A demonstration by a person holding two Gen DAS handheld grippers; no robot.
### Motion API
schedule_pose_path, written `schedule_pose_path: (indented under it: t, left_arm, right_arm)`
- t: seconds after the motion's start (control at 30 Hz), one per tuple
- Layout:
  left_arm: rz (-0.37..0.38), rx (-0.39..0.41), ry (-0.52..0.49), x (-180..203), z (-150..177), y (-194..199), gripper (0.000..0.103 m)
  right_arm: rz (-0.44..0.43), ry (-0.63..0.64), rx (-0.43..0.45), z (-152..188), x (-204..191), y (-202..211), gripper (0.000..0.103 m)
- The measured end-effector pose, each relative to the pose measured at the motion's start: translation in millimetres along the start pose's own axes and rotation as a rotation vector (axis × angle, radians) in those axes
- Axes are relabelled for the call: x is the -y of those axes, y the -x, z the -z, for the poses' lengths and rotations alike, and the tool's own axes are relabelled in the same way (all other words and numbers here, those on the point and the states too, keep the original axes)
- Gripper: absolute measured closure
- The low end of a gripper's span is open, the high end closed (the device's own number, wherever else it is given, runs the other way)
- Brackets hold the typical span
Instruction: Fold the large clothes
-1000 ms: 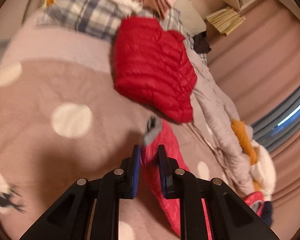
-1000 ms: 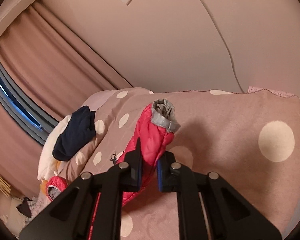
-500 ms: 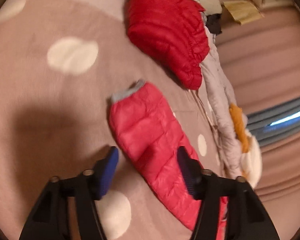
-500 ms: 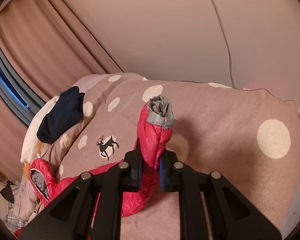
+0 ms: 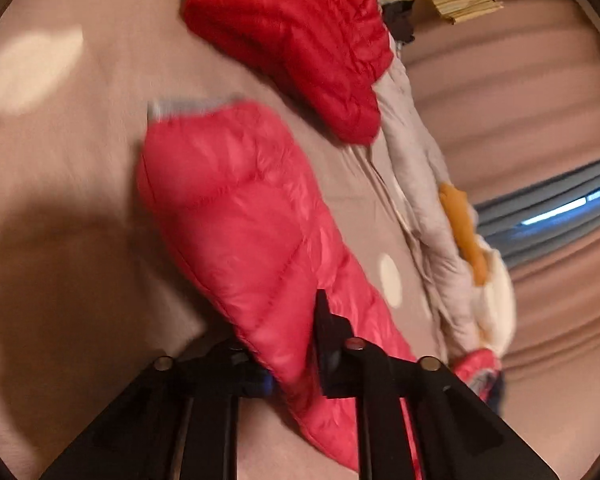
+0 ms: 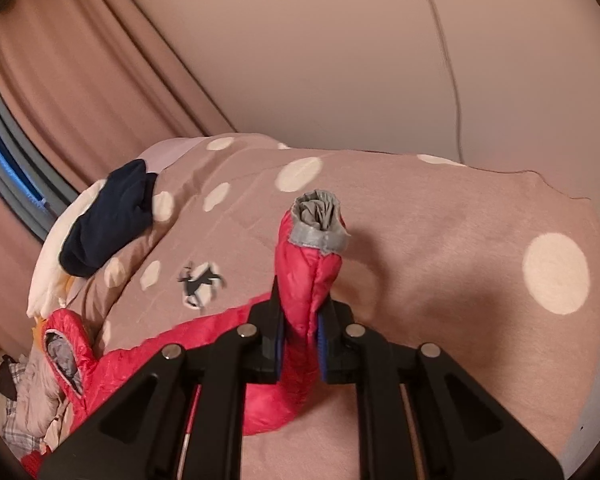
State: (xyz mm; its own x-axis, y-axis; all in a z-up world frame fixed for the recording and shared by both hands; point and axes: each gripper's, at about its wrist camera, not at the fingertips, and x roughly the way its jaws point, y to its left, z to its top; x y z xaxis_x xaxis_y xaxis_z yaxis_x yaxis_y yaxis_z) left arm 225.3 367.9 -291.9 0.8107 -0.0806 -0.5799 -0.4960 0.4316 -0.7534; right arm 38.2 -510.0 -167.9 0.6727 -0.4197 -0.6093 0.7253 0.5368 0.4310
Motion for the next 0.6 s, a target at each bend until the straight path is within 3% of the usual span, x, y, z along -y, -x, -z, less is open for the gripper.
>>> schedule_pose_path:
  t: [0.1, 0.27, 0.37, 0.6]
  left_arm:
    - [-0.016, 0.077, -0.060, 15.3, 1.2, 15.1, 0.092]
    - [-0.105, 0.125, -0.199, 45.3, 5.0, 21.9, 0.092]
    - [-0.117, 0.145, -0.251, 50.3, 10.2, 28.8, 0.092]
    - [-0.169, 0.105, -0.321, 64.0, 21.3, 30.9, 0.092]
  right_arm:
    - [-0.093, 0.011, 0.010, 0.2, -39.7, -0.7, 0.090]
    - [-0.356, 0.093, -0.024, 31.5, -156.5, -1.4, 0.090]
    - [-0.517, 0.110, -0.128, 71.9, -230.5, -7.4, 0.091]
    - [-0.743, 0.278, -0.389, 187.2, -357.5, -2.2, 0.087]
